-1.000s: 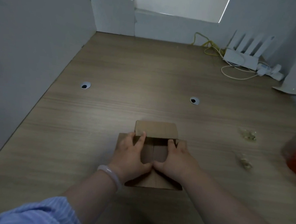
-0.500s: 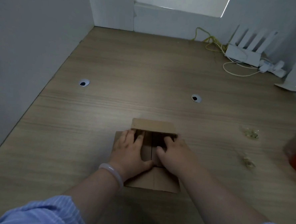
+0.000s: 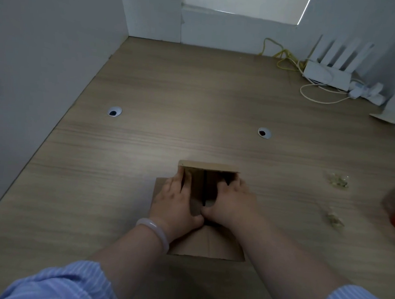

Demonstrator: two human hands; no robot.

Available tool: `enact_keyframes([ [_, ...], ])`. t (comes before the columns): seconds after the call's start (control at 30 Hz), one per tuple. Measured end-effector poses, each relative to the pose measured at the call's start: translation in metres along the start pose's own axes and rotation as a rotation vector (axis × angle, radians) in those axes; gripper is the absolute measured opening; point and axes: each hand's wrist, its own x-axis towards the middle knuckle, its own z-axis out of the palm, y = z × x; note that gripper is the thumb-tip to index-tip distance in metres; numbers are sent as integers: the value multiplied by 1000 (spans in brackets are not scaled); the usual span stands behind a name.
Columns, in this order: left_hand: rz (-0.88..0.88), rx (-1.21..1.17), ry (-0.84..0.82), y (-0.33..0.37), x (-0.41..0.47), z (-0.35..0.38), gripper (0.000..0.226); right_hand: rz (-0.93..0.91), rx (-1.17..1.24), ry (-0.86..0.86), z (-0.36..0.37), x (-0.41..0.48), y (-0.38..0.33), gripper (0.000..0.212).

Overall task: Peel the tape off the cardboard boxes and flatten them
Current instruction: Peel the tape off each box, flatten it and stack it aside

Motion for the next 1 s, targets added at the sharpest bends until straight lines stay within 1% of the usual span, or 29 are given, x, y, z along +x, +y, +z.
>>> enact_keyframes([
  [0.1,-16,8,-3,0,-1,1,110,16,-64,-15,-1,1,-1,85],
  [0.17,-24,25,-11,0,-1,2,109,13,-28,-21,-2,-2,-5,81],
  [0.2,-28,30,-18,0,-2,2,110,4,27,-13,-3,-4,-6,80],
  [0.27,-35,27,-17,-1,-2,3,115,-14,226,37,-8,-9,-5,80],
  [0.33,-57,21,3,0,-1,2,121,-25,482,147,-14,-17,3,75],
  [0.4,-81,26,34,3,-1,2,122,-10,664,230,-18,-24,15,70],
  [0.43,-88,23,50,4,-1,2,122,14,735,220,-20,-26,22,68],
  [0.5,-84,12,67,8,-2,2,117,90,811,139,-20,-27,35,63],
  [0.53,-76,4,68,9,-1,2,114,120,823,108,-19,-26,41,56],
  [0.6,-82,-27,71,9,0,1,111,137,862,80,-18,-24,50,34],
  [0.67,-132,-58,70,10,0,0,118,121,916,50,-16,-25,54,20],
  [0.73,-166,-45,78,11,-1,0,127,105,954,52,-13,-27,55,16],
  [0.8,-158,-22,57,11,-2,1,128,91,990,76,-11,-31,55,13],
  [0.9,-92,-197,33,8,-6,-4,117,126,1080,99,-8,-35,62,12],
  [0.93,-61,-296,38,7,-8,-7,113,148,1136,100,-8,-37,64,15],
  [1.0,-49,-571,39,1,-13,-14,105,151,1256,113,-8,-38,68,23],
])
